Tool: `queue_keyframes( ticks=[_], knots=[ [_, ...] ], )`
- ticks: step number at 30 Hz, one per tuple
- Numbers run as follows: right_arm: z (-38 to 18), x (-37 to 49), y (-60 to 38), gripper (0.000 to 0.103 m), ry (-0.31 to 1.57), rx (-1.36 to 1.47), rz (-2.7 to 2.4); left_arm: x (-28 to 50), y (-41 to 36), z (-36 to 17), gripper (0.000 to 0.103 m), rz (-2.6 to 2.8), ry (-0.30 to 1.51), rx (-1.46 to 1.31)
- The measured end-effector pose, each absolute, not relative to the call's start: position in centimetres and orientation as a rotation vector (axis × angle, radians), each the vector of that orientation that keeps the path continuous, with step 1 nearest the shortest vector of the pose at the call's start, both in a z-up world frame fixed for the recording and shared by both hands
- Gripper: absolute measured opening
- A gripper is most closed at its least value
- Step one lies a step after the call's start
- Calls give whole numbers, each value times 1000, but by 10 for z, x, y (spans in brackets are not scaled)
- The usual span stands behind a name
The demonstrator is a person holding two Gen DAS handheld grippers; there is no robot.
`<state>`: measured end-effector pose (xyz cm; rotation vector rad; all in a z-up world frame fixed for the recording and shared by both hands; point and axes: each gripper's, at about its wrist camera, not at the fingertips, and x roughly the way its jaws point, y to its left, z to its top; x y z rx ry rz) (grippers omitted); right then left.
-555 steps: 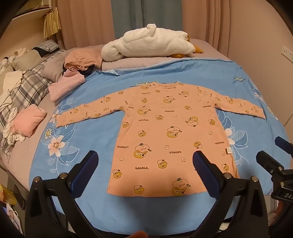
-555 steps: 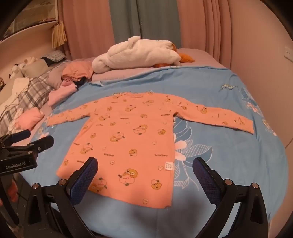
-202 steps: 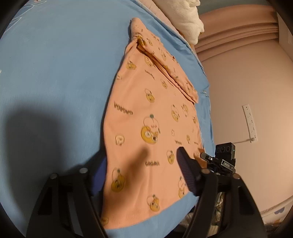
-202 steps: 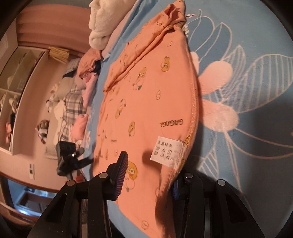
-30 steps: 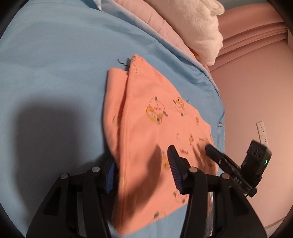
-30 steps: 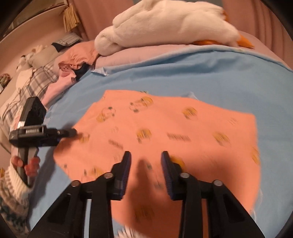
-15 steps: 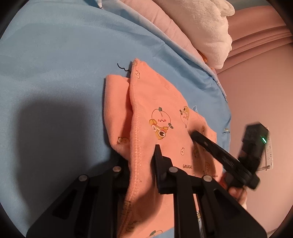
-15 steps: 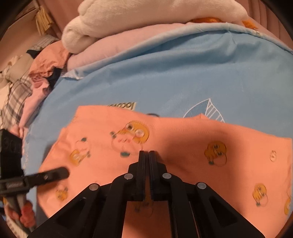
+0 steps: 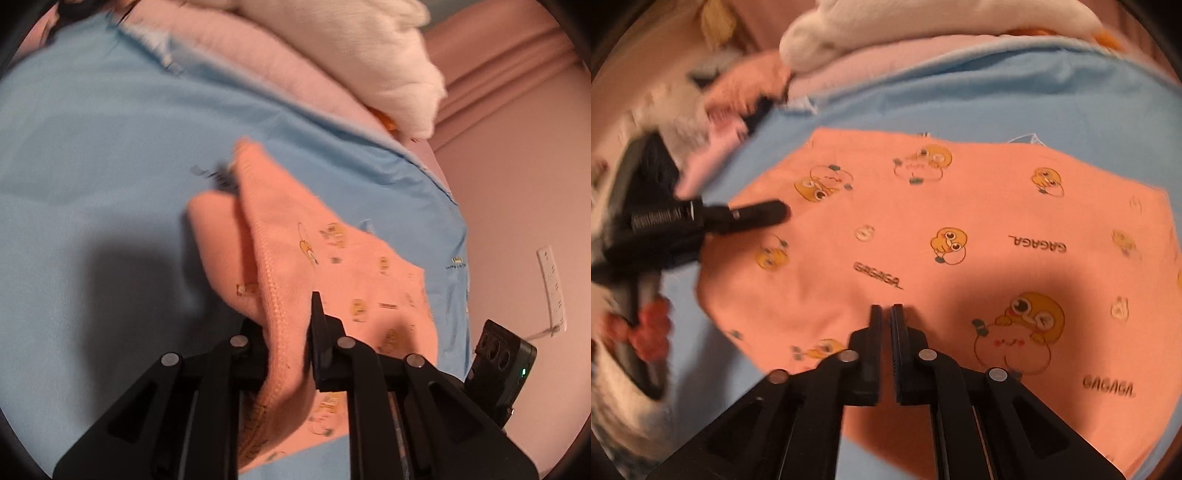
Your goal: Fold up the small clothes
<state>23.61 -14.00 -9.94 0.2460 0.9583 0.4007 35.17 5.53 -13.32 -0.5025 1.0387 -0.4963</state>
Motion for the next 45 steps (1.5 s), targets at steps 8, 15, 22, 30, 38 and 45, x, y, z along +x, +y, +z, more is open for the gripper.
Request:
queue_keyframes(
  ticks=[8, 15, 22, 30, 38, 45],
  knots=[
    [-110, 220, -231, 36, 836, 801, 454, 333, -26, -88, 13, -549, 1022, -299],
    [-118, 205, -270, 57, 768, 1059, 490, 317, -104, -91, 14, -574, 1038, -77],
    [-137, 202, -300, 62, 761, 1279, 531, 312, -155, -137, 34, -708, 1178, -43],
    [-124, 218, -288, 62, 855, 1153, 459, 289, -76, -115, 53, -785, 1077, -130],
    [-115, 231, -268, 35, 943, 878, 326, 272, -5, -142, 56, -648, 1109, -235],
    [-81, 229, -274, 9, 891, 647, 272, 263, 3, -153, 56, -640, 1134, -260]
  ],
)
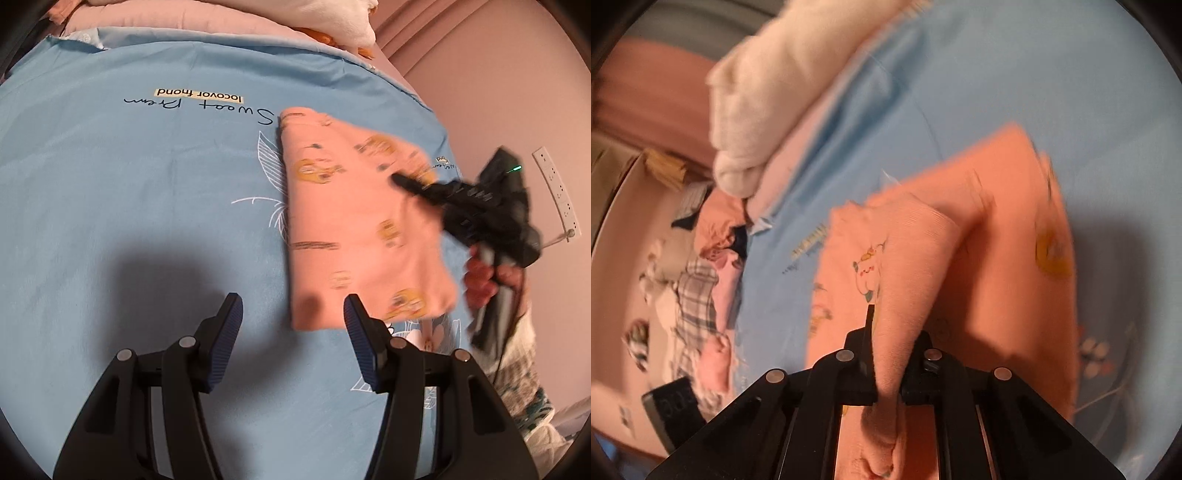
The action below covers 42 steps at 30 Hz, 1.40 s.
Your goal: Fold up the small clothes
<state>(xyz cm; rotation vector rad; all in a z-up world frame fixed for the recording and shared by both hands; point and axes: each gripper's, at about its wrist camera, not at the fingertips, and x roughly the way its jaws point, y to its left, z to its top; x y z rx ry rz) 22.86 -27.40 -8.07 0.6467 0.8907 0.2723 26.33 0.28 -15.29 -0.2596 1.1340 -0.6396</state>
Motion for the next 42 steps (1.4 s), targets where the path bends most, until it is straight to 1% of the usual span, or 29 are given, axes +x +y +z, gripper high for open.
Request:
queue_keyframes(
  ticks=[2, 5, 8, 10, 13, 15, 16, 17, 19, 21, 22, 23, 25, 28, 31, 32, 33, 35, 38, 42],
  knots=[
    [-65, 226, -285, 9, 858, 614, 254, 263, 3, -153, 56, -650, 1128, -265],
    [-61, 228, -301, 9, 865, 587, 211, 266, -2, -156, 56, -658, 1131, -269],
    [-76, 232, -313, 9, 888, 572, 170, 272, -13, -159, 56, -661, 1139, -265],
    [-96, 238, -318, 10, 944, 591, 171, 273, -18, -158, 56, -667, 1136, -258],
    [-109, 240, -324, 12, 969, 631, 169, 278, -37, -153, 56, -680, 1112, -232],
    [-104, 233, -328, 24, 945, 641, 181, 278, -49, -148, 56, -692, 1087, -212],
    [-97, 225, -329, 36, 927, 619, 180, 277, -56, -146, 55, -702, 1076, -202],
    [-88, 217, -329, 42, 901, 578, 165, 277, -61, -145, 55, -709, 1068, -194],
    [-71, 199, -325, 42, 841, 473, 114, 275, -72, -144, 52, -735, 1054, -175],
    [-53, 175, -317, 42, 767, 367, 149, 272, -83, -144, 36, -760, 1044, -149],
    [-48, 165, -313, 40, 744, 342, 195, 270, -89, -145, 32, -770, 1040, -133],
    [-45, 156, -306, 28, 731, 314, 234, 267, -92, -146, 29, -777, 1040, -122],
    [-46, 145, -294, 14, 745, 272, 279, 263, -99, -150, 27, -788, 1040, -100],
    [-61, 135, -279, 14, 799, 209, 316, 260, -105, -160, 27, -777, 1040, -49],
    [-88, 134, -267, 14, 877, 136, 285, 261, -104, -176, 27, -755, 1073, -19],
    [-97, 136, -267, 14, 910, 125, 266, 261, -103, -180, 23, -750, 1081, -11],
    [-104, 138, -267, 14, 930, 116, 250, 260, -102, -182, 21, -746, 1075, -10],
    [-114, 142, -272, 14, 931, 133, 249, 263, -98, -182, 21, -756, 1079, -32],
    [-110, 144, -279, 14, 933, 185, 258, 262, -92, -181, 21, -761, 1089, -51],
    [-95, 132, -277, 14, 897, 184, 285, 254, -84, -180, 21, -754, 1084, -32]
  ],
)
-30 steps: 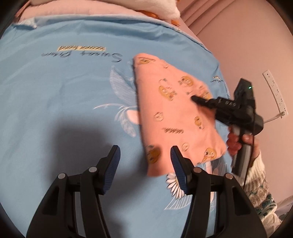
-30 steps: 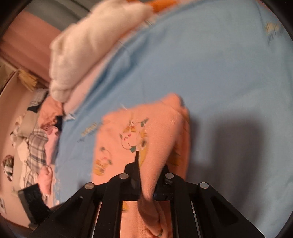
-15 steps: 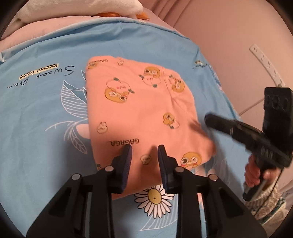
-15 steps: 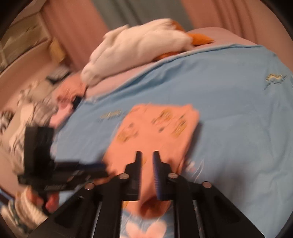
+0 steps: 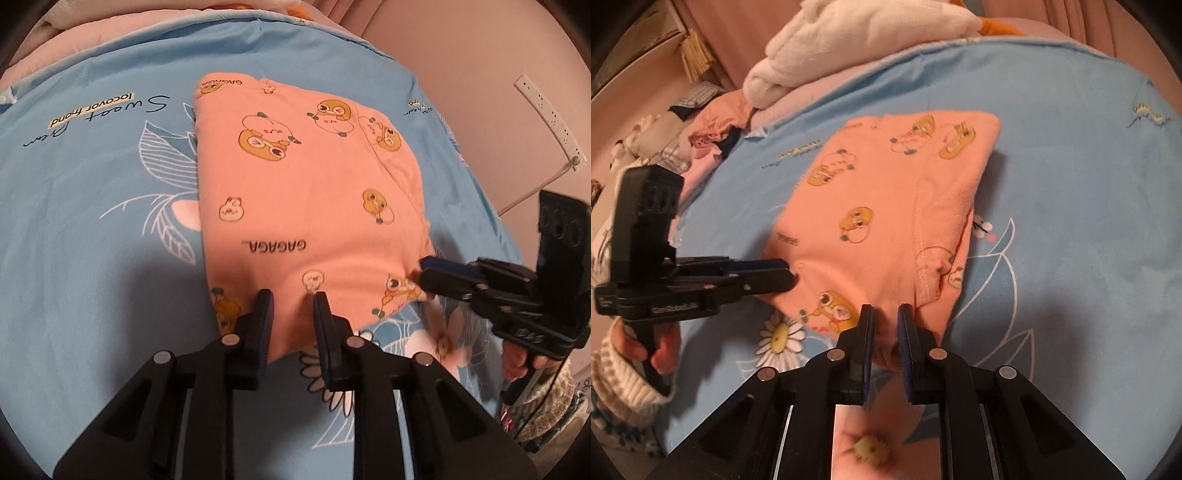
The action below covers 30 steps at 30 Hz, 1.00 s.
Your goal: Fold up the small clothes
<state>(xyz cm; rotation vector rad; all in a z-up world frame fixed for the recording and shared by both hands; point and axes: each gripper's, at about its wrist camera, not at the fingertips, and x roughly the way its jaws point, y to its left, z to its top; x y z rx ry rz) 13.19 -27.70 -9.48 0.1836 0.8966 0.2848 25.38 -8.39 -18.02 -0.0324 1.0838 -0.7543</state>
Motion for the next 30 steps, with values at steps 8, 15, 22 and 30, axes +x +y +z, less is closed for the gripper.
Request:
queue_keyframes(
  ticks=[8, 15, 22, 30],
  knots=[
    [-106, 138, -277, 21, 941, 193, 277, 249, -66, -170, 27, -737, 1064, -48],
    [-83, 141, -307, 55, 835, 387, 307, 276, -45, -161, 57, -656, 1028, -154],
    [-103, 168, -348, 68, 857, 641, 306, 306, -58, -164, 58, -666, 1045, -210],
    [-119, 185, -360, 69, 875, 744, 363, 321, -82, -174, 58, -692, 1068, -210]
  ],
)
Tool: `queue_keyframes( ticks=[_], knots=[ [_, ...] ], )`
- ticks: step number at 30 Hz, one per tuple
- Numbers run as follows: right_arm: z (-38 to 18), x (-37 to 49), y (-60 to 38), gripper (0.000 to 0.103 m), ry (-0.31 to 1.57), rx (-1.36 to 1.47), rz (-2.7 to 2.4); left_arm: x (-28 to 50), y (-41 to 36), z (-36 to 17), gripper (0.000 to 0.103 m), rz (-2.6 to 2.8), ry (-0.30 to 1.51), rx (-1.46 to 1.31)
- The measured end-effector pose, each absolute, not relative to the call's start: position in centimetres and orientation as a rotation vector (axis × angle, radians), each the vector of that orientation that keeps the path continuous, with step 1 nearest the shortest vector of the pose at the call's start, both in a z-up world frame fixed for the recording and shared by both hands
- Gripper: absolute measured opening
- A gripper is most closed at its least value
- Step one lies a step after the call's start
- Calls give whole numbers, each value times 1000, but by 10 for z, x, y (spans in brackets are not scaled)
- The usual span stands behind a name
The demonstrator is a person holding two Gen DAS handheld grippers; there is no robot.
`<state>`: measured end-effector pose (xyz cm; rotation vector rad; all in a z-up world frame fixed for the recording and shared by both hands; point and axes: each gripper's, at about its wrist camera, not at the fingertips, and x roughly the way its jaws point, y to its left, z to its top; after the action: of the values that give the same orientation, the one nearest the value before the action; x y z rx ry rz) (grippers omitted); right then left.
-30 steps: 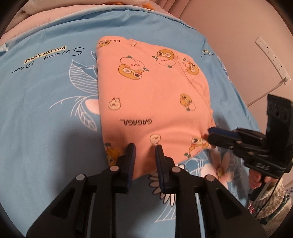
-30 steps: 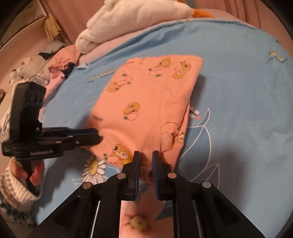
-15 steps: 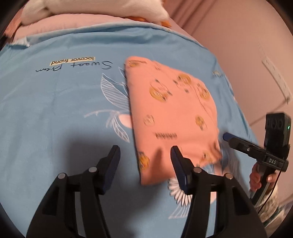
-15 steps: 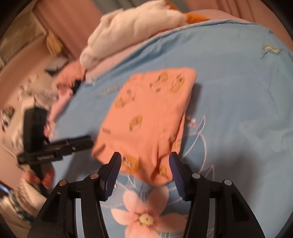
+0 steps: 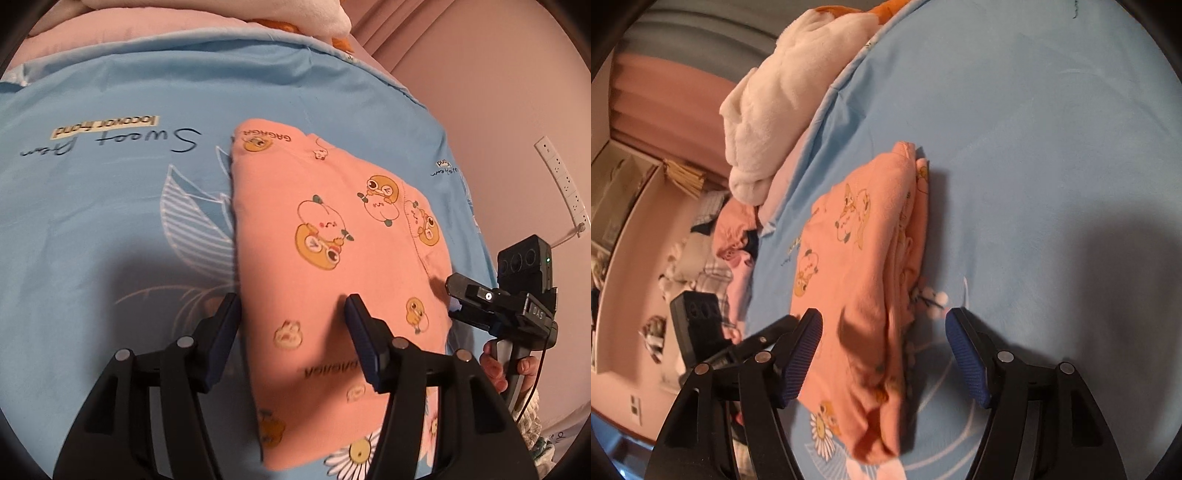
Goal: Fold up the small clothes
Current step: 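Grasp the folded shirt edge with the left tool while the right tool grasps beside it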
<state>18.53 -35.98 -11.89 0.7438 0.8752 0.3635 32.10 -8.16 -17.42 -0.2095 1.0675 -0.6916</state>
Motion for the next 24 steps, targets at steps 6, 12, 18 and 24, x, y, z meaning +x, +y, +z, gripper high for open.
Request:
queue_keyframes(
  ticks=[6, 12, 18, 24],
  knots=[
    [-121, 201, -353, 69, 878, 722, 405, 326, -88, -178, 59, -701, 1053, -211],
    [-123, 211, -343, 69, 871, 703, 435, 332, -93, -179, 60, -707, 1046, -195],
    [-123, 216, -343, 69, 865, 709, 447, 334, -100, -179, 63, -712, 1035, -174],
    [-123, 220, -337, 65, 861, 678, 441, 335, -108, -178, 63, -715, 1027, -155]
  ],
)
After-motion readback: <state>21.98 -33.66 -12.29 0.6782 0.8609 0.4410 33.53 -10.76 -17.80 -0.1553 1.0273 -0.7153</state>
